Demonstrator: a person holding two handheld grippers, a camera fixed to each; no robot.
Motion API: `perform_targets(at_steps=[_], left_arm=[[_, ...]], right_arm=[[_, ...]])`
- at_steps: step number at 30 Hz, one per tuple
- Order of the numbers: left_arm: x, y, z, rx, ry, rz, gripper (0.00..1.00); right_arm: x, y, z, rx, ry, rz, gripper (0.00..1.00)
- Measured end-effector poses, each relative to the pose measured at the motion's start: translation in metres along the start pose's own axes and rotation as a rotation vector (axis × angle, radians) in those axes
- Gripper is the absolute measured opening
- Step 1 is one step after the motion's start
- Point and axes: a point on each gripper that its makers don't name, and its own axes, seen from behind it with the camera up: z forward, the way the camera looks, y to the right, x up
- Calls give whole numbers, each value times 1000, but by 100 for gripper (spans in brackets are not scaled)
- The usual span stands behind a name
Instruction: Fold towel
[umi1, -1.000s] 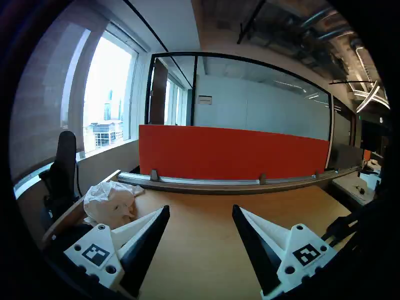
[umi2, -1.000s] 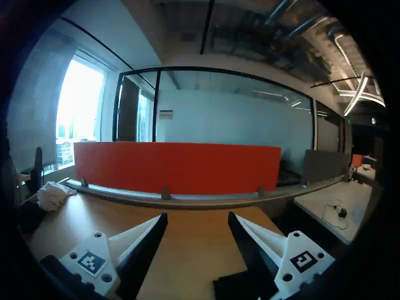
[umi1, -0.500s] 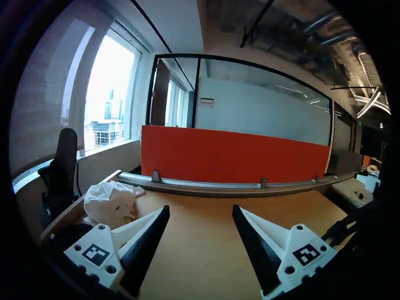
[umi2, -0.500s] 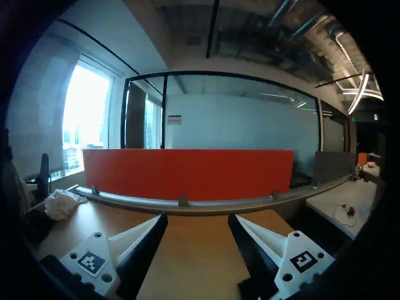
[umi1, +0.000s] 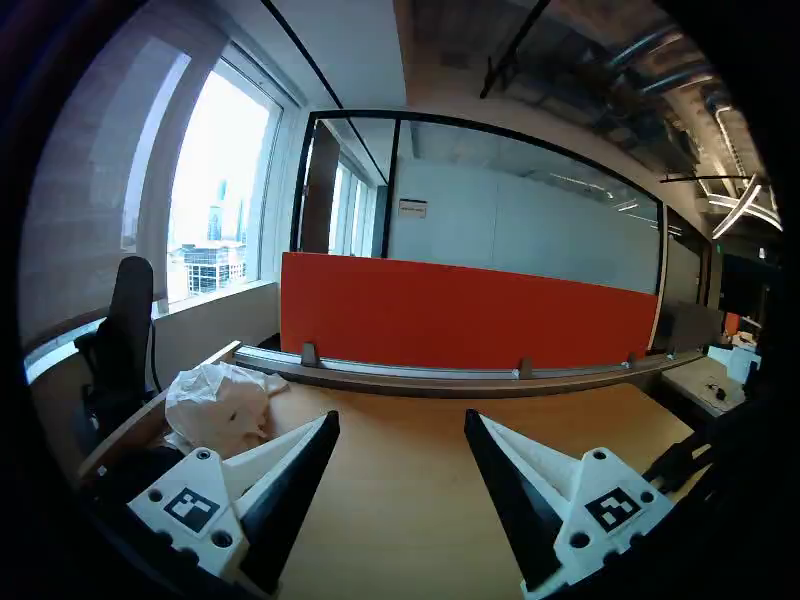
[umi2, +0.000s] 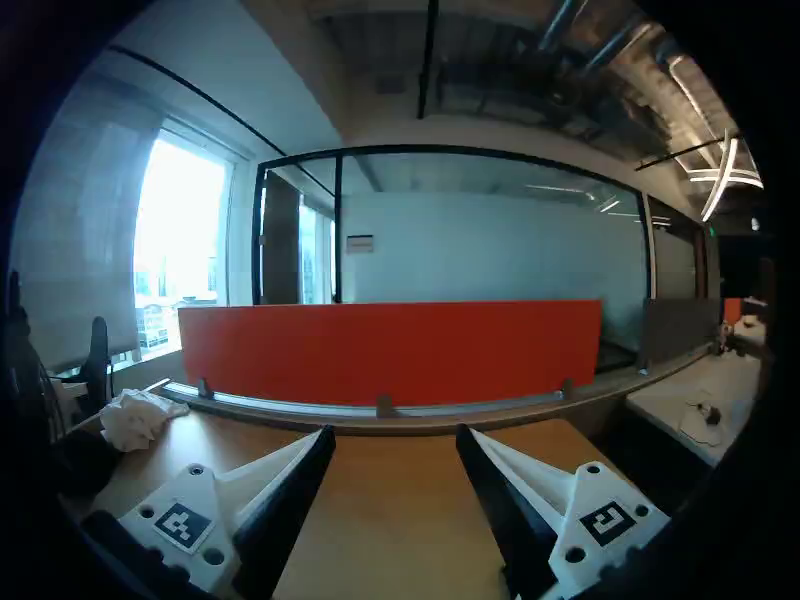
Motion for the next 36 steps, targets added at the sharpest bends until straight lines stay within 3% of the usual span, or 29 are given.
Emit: perform_targets(at_steps=[12,21,36], left_arm=[[3,-3,0,6,31,0,93],[4,0,-2,3,74,67,93],[-32,-17,-6,8,116,128,93]], right_arm=[[8,-14,-2,21,2,11,93],[18,-26,-7,40,-7,8,93],[31,-42,-20,26,17,-1,93]])
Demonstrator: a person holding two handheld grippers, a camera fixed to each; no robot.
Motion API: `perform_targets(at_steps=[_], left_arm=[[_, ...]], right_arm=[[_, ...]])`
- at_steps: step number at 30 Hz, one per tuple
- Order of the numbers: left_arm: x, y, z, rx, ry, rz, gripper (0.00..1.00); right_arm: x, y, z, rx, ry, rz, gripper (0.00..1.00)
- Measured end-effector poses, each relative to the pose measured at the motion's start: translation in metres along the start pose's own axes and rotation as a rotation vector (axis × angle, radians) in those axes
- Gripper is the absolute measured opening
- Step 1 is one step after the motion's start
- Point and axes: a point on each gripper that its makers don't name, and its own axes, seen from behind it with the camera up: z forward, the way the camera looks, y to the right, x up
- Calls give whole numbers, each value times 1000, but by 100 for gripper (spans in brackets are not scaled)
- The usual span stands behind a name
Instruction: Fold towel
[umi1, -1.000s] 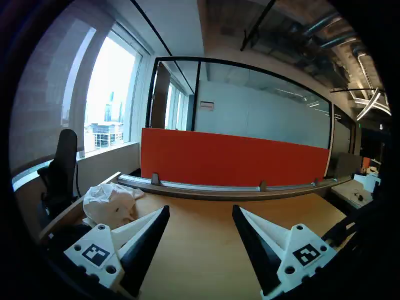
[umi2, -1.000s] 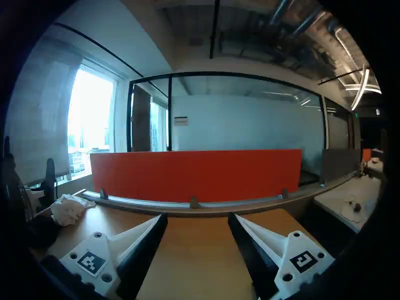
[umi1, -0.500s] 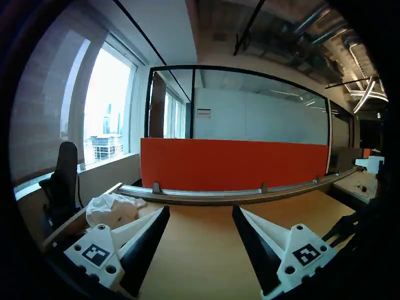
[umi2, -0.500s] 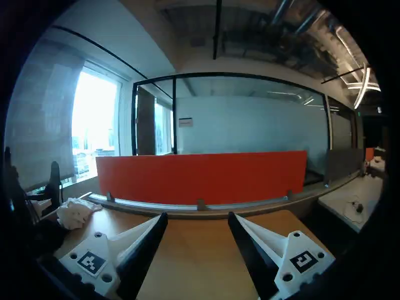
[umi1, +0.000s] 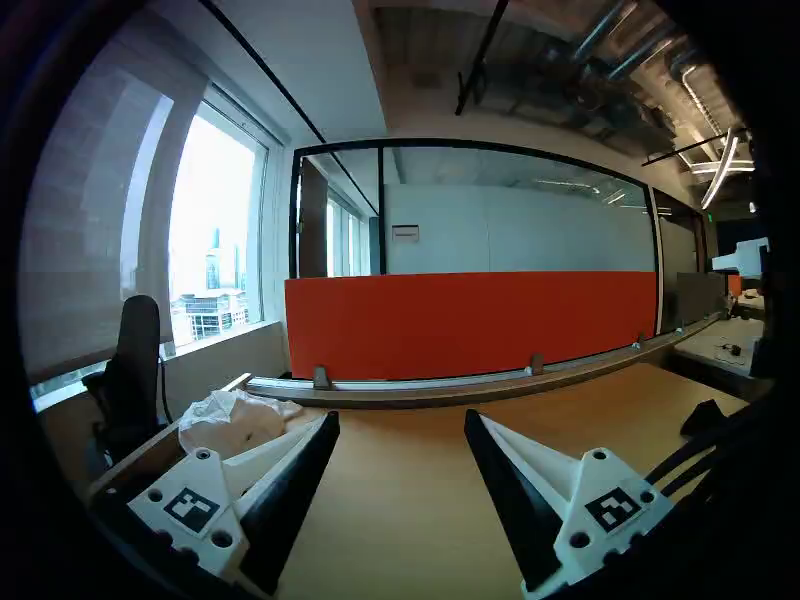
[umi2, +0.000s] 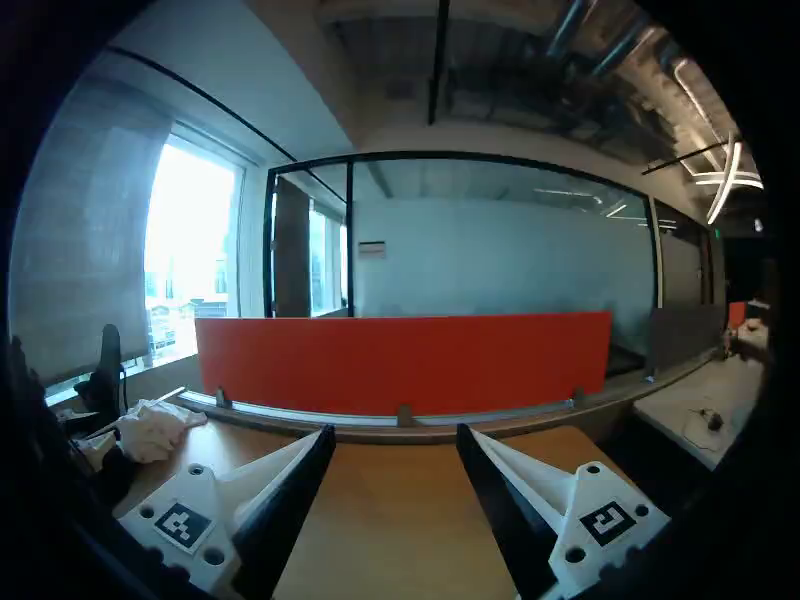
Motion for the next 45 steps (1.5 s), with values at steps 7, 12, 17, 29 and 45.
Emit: perform_targets(at_steps=[7,12,17,29,45], left_arm=[[-23,-2,-2,0,14,0,93],[-42,-2,-2,0,22,7,93],[-63,-1,-2,6,26,-4,93],[-109,3,-2,13,40,-12,93],[-133,0,-3,26,68,-18,93]], right_arm=[[-7,-6,-2,-8,2,-1,93],[-23,-7,0,-13,-1,8,93],[-37,-7,2,-11,-1,11,93],[-70,-6,5,-5,2,-7,93],[-97,5,0,-18,-7,-11,93]])
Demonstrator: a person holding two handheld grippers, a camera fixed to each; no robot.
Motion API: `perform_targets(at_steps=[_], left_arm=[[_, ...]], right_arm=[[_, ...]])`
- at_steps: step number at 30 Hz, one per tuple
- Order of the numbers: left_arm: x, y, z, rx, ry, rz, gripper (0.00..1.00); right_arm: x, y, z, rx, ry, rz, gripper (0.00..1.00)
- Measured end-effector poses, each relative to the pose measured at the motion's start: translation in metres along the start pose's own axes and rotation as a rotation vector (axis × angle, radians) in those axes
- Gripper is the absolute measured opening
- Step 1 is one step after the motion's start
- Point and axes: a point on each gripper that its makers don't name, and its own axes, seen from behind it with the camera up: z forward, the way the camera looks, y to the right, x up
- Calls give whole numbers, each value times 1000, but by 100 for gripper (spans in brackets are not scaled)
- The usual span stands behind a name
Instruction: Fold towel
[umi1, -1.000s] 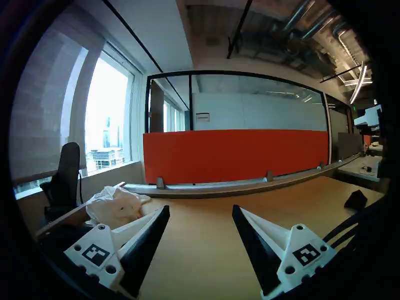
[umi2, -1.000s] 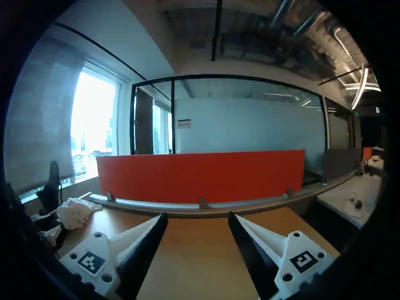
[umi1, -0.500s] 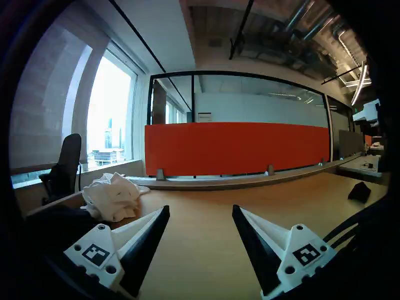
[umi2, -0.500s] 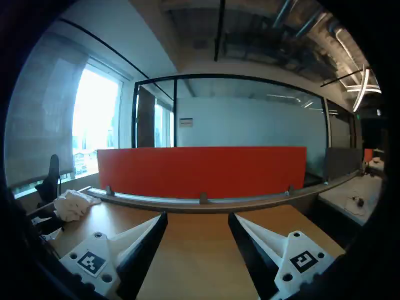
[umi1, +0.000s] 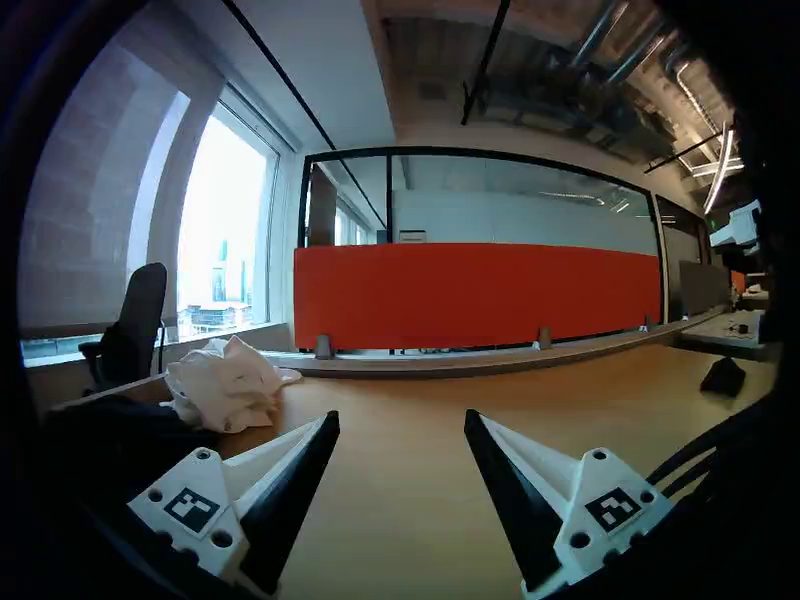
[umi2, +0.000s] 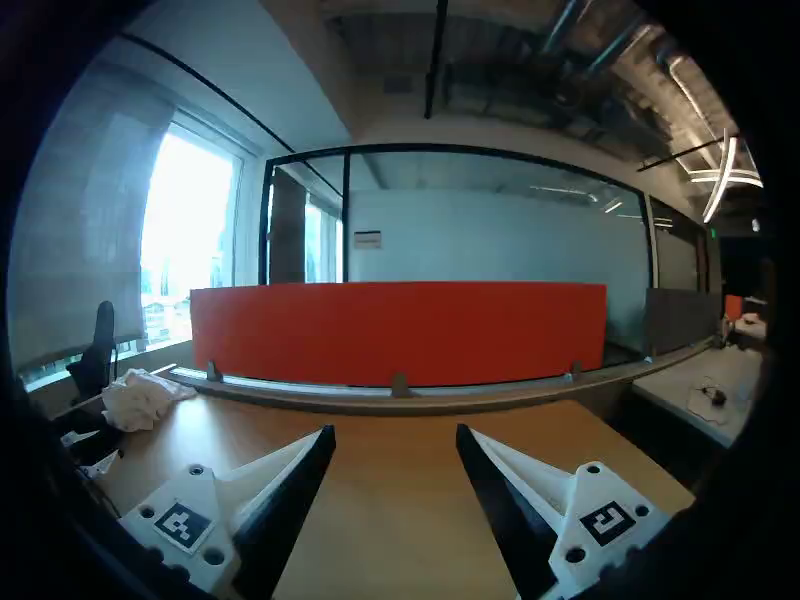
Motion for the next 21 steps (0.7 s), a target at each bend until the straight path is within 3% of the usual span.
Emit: perform_targets(at_steps=[21], left_arm=[[-8,-4,1,3,-13,-4,93]], right_arm=[[-12,3,-4,-3,-22,-12,93]])
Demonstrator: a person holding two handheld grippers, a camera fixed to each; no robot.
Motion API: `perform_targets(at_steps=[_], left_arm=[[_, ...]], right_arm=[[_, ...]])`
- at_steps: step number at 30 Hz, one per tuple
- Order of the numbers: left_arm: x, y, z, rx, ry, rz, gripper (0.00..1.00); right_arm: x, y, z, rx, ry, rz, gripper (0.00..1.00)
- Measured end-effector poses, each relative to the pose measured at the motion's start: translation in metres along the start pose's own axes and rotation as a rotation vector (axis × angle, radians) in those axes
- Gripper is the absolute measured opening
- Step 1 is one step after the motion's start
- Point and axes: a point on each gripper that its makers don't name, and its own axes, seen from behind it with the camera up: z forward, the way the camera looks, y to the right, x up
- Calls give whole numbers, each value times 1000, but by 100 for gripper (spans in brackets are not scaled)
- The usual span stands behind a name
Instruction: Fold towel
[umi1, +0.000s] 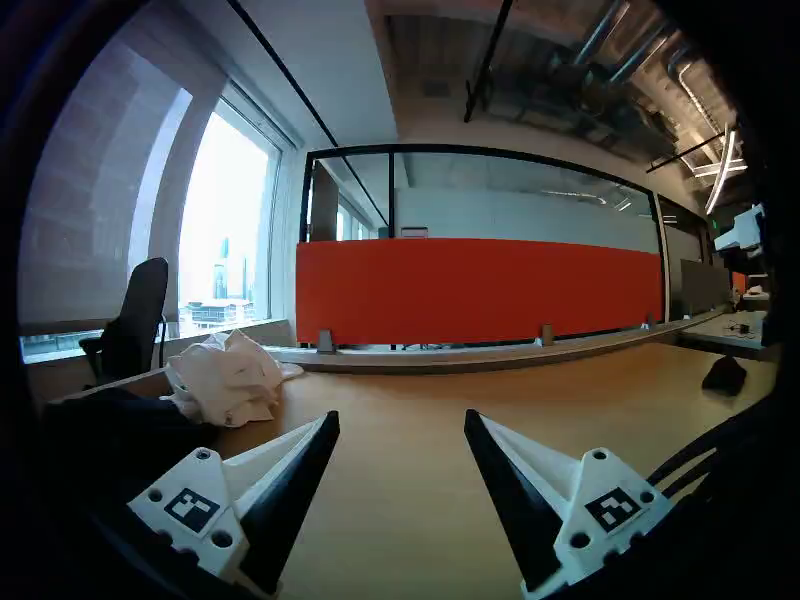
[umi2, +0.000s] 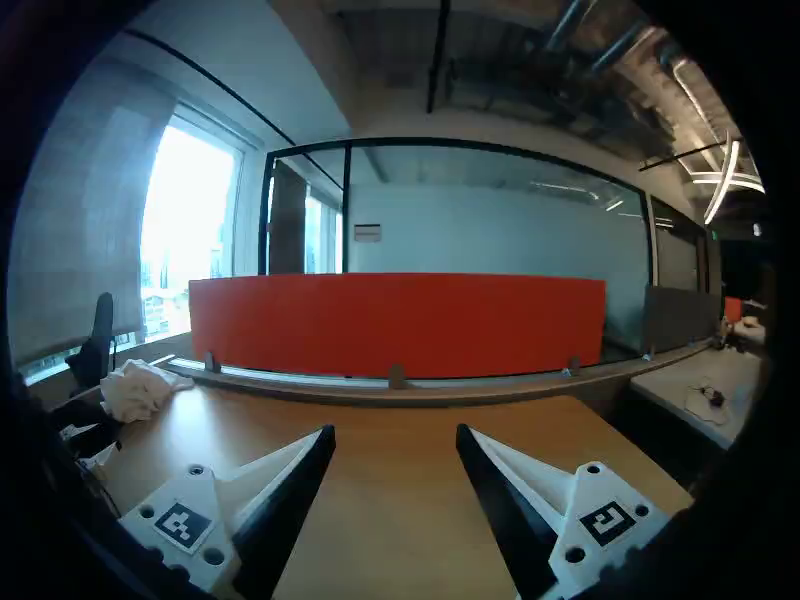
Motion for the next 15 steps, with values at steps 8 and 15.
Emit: perform_targets(at_steps=[8,15], left_arm=[[-5,2,3,-10,-12,0,93],[-5,2,3,-10,-12,1,93]], right_arm=[[-6,0,0,1,-5,4,93],[-8,1,-1,3,-7,8,93]])
